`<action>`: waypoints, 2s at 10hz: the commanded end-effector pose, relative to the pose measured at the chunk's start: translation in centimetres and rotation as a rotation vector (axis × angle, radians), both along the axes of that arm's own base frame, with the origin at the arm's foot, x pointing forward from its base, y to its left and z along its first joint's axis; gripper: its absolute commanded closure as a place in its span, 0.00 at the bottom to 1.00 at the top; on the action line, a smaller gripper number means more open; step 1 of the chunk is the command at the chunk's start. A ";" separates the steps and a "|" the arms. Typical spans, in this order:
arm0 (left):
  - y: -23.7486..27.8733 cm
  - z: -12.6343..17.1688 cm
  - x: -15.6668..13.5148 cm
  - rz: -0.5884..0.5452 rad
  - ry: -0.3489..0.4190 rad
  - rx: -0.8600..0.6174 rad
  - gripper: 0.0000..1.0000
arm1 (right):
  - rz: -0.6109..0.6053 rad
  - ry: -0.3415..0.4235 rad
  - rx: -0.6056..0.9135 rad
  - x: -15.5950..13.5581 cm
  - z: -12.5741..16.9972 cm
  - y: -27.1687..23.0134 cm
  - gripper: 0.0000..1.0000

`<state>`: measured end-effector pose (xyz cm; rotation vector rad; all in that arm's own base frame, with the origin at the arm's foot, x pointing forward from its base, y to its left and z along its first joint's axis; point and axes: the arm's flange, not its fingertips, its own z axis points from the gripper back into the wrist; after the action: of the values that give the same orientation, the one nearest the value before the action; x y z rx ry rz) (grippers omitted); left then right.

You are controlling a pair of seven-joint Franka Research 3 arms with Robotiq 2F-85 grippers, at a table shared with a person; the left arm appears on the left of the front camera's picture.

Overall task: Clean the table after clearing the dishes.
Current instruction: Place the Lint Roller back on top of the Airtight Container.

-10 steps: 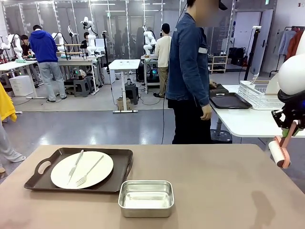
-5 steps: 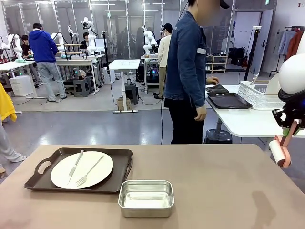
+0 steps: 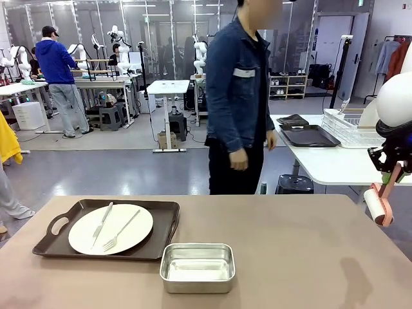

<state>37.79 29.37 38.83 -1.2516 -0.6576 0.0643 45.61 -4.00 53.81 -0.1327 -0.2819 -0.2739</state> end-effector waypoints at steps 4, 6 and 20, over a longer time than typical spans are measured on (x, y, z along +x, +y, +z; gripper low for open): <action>0.1 0.1 -0.3 -0.008 -0.006 0.005 0.00 | 0.000 0.000 0.000 0.0 0.0 0.0 0.77; 0.1 0.1 -0.3 -0.008 -0.006 0.005 0.00 | 0.351 -0.174 -0.125 -1.7 4.2 7.9 0.77; 0.1 0.1 -0.3 -0.008 -0.006 0.005 0.00 | 1.623 -0.160 -0.187 -11.2 5.0 40.9 0.77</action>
<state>37.79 29.36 38.83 -1.2517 -0.6575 0.0642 35.04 36.87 58.85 -0.0112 -0.4817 1.3911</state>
